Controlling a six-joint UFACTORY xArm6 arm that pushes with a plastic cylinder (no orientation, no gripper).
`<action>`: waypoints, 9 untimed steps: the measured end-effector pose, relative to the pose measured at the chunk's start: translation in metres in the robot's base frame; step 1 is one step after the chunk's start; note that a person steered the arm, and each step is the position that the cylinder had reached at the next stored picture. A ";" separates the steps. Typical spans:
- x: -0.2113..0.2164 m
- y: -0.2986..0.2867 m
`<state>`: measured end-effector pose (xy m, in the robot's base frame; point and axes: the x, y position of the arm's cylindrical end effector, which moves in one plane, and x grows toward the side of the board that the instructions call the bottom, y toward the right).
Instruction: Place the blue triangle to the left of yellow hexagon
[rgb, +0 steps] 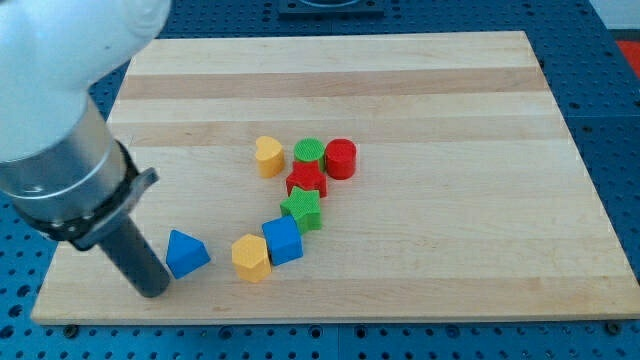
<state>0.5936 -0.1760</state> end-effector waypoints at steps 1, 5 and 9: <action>-0.002 0.018; -0.044 -0.038; -0.054 0.015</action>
<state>0.5395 -0.1606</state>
